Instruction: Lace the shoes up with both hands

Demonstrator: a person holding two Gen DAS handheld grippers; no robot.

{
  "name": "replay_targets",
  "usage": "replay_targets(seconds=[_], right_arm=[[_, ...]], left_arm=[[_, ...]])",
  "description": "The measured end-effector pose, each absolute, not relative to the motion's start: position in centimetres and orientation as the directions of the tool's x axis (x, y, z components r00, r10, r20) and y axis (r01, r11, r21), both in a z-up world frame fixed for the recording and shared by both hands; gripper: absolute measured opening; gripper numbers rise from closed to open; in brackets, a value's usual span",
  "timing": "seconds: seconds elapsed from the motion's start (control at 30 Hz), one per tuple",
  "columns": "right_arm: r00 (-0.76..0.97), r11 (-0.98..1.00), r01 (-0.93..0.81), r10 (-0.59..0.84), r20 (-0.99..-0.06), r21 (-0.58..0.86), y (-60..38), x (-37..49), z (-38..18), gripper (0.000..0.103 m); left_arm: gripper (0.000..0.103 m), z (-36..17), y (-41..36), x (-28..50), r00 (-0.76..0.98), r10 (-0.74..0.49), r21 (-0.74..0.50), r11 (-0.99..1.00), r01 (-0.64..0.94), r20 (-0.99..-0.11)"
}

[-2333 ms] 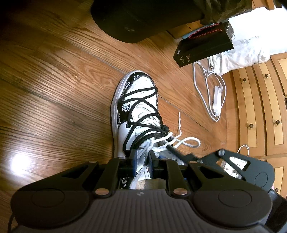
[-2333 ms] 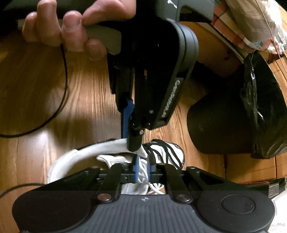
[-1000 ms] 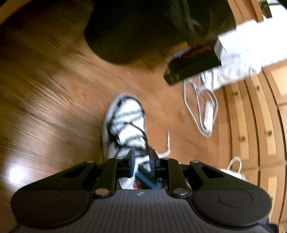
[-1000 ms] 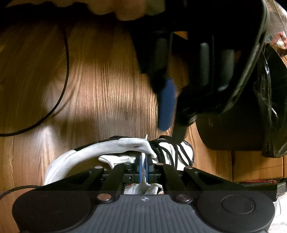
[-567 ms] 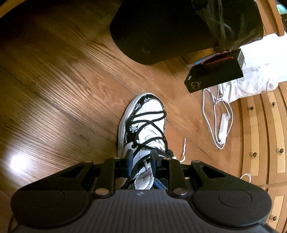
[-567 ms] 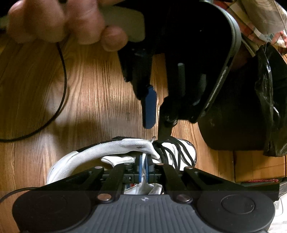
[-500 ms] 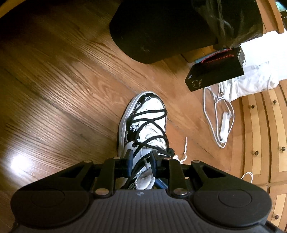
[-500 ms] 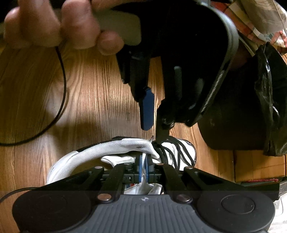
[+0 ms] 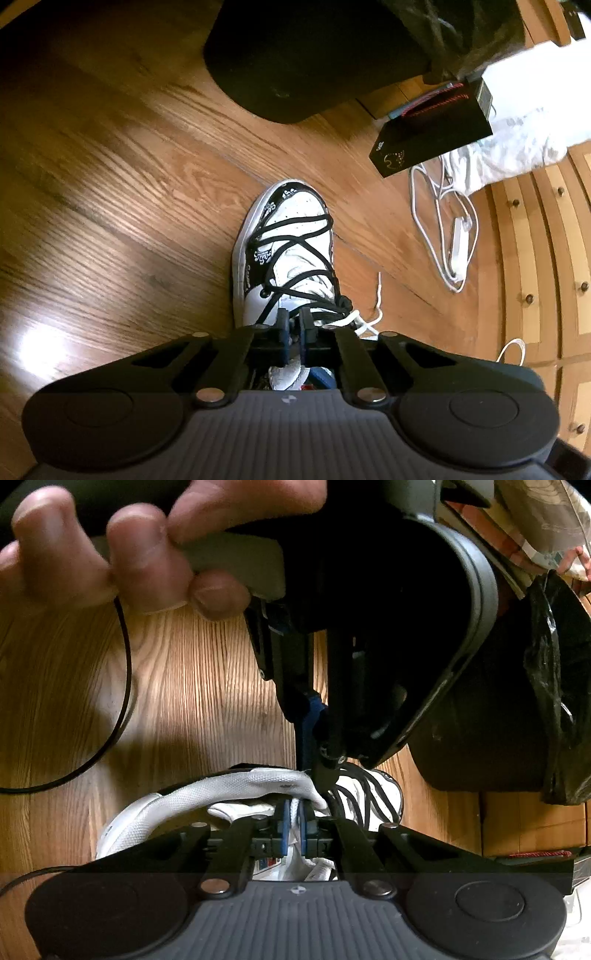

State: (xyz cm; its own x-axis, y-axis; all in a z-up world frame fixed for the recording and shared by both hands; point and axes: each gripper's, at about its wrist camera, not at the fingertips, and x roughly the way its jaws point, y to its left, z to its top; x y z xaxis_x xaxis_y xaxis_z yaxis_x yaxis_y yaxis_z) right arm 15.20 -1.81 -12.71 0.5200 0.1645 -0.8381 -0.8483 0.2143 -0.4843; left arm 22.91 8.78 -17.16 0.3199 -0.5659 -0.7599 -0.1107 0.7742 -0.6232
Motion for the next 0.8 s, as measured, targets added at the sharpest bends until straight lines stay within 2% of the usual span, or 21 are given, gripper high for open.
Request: replay_targets(seconds=[0.07, 0.17, 0.4, 0.8], right_arm=[[0.528, 0.208, -0.844, 0.161, -0.834, -0.494, -1.9, 15.1, -12.6, 0.007], [0.539, 0.215, -0.837, 0.164, -0.826, -0.504, -2.0, 15.0, -12.2, 0.014], [0.554, 0.218, -0.827, 0.165, -0.816, -0.518, -2.5, 14.7, -11.8, 0.016], [0.552, 0.214, -0.830, 0.177, -0.815, -0.516, -2.8, 14.2, -11.2, 0.018]], left_arm=[[0.003, -16.9, 8.7, 22.9, 0.329, -0.559, -0.618, 0.779, -0.105, -0.761], [0.003, -16.3, 8.6, 22.8, 0.353, -0.541, -0.605, 0.790, -0.097, -0.763], [0.000, -15.0, 9.5, 23.5, 0.423, -0.527, -0.614, 0.783, -0.095, -0.737], [0.001, -16.4, 9.1, 22.9, 0.378, -0.526, -0.611, 0.777, -0.150, -0.762]])
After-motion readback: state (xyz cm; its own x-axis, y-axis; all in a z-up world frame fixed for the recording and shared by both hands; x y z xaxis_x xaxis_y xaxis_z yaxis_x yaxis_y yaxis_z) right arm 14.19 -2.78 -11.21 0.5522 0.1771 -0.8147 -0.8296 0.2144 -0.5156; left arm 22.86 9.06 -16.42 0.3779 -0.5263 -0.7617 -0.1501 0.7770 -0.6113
